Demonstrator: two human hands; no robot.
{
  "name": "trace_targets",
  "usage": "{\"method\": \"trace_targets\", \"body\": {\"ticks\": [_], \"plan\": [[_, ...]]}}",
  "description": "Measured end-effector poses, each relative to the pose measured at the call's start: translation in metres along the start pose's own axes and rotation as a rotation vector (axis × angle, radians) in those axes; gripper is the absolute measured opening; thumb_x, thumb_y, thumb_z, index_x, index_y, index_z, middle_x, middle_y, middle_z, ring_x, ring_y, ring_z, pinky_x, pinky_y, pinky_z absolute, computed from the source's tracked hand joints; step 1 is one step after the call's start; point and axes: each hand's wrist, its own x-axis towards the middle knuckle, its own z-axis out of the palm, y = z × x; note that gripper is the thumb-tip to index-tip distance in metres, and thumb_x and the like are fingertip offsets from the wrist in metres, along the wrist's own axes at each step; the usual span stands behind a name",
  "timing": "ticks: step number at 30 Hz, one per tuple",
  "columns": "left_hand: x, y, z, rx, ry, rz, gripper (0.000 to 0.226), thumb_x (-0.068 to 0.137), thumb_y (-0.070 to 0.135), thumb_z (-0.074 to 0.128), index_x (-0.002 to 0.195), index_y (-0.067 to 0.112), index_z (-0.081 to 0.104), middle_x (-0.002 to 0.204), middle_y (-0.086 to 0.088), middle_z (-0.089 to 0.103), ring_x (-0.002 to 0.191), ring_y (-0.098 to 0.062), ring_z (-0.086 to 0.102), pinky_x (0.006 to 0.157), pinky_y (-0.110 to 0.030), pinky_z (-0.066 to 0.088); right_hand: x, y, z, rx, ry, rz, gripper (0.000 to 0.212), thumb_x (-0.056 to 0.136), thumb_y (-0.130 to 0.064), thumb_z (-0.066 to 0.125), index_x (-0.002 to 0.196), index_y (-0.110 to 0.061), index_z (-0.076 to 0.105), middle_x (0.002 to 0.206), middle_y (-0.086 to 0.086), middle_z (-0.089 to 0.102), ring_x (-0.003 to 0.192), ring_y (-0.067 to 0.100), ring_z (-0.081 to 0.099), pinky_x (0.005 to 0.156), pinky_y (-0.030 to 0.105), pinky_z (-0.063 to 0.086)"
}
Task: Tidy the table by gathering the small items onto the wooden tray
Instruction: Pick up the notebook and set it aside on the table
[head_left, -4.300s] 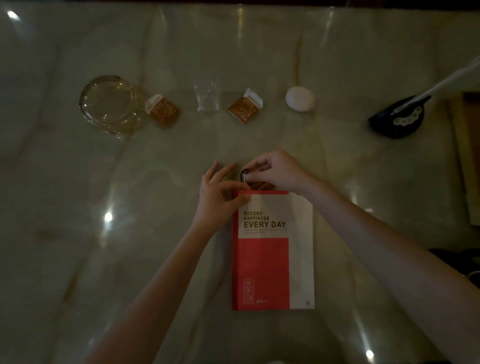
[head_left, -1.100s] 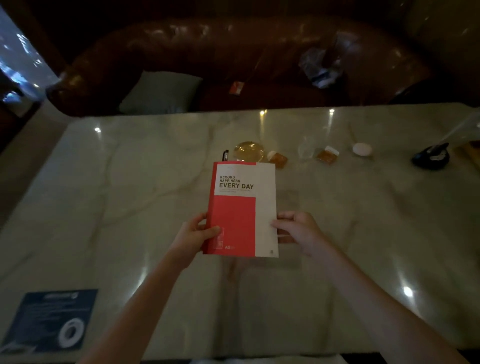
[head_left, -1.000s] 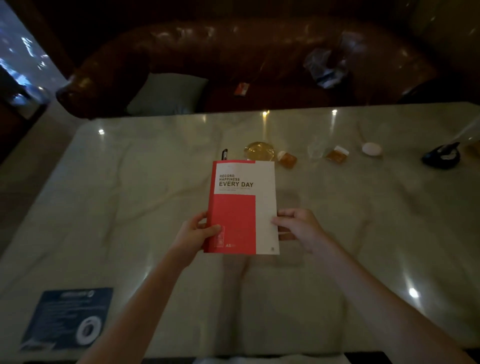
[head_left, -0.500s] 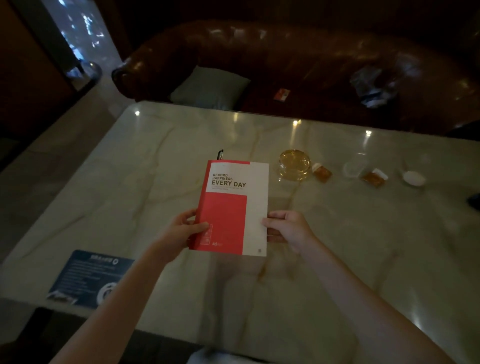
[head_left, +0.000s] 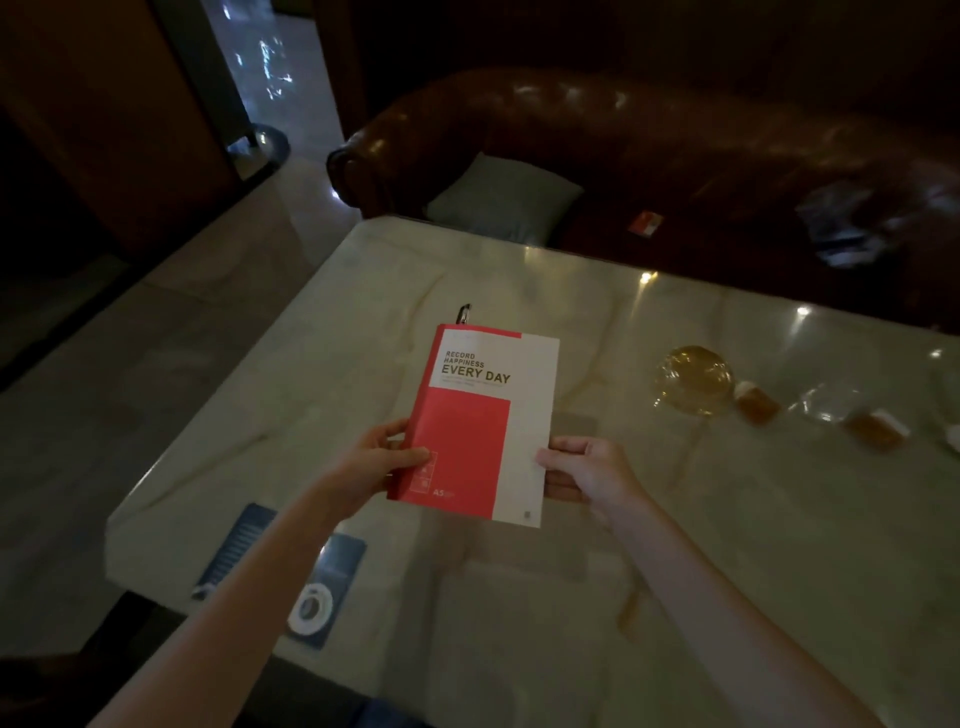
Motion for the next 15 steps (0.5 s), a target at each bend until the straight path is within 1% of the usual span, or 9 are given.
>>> {"method": "trace_targets", "body": {"ticks": [3,5,7,10,15], "plan": [[0.007,0.007,-0.044,-0.006,-0.006,-0.017,0.045,0.084,0.002,0.055,0.125,0.015,0.044,0.091,-0.01,0.065,0.081,-0.022,0.064,0.067,-0.029,0.053,0.018,-0.005,0.038,-0.003,0.0,0.009,0.012,0.081,0.002,0.062,0.075,-0.008,0.067,0.058,-0.002,0.072,0.053,0.011,0.069,0.05,0.022,0.056],[0.014,0.01,-0.077,0.004,-0.017,-0.033,0.048,0.083,0.003,0.057,0.128,0.014,0.043,0.096,-0.012,0.065,0.085,-0.024,0.065,0.069,-0.032,0.052,0.029,-0.008,0.067,-0.001,0.002,0.005,0.013,0.08,0.002,0.063,0.075,-0.009,0.068,0.059,-0.002,0.073,0.055,0.011,0.069,0.05,0.021,0.056],[0.021,0.014,-0.111,0.033,-0.019,-0.045,0.051,0.083,0.004,0.057,0.131,0.015,0.043,0.097,-0.013,0.065,0.085,-0.025,0.065,0.07,-0.033,0.052,0.04,-0.012,0.097,-0.003,0.014,0.003,0.014,0.08,0.002,0.063,0.074,-0.01,0.068,0.059,-0.002,0.072,0.055,0.011,0.069,0.049,0.021,0.055],[0.031,0.022,-0.154,0.052,-0.014,-0.048,0.048,0.083,0.004,0.057,0.128,0.015,0.044,0.094,-0.011,0.065,0.083,-0.025,0.064,0.071,-0.034,0.051,0.058,-0.016,0.139,-0.003,0.045,0.015,0.015,0.079,0.003,0.064,0.073,-0.01,0.067,0.057,-0.003,0.072,0.054,0.011,0.069,0.049,0.021,0.056],[0.047,0.031,-0.214,0.064,-0.018,-0.069,0.046,0.084,0.006,0.056,0.128,0.016,0.043,0.099,-0.012,0.063,0.089,-0.026,0.063,0.078,-0.036,0.051,0.092,-0.02,0.2,0.012,0.129,0.047,0.009,0.078,0.004,0.065,0.078,-0.005,0.067,0.062,0.001,0.071,0.052,0.012,0.069,0.046,0.021,0.054]]}}
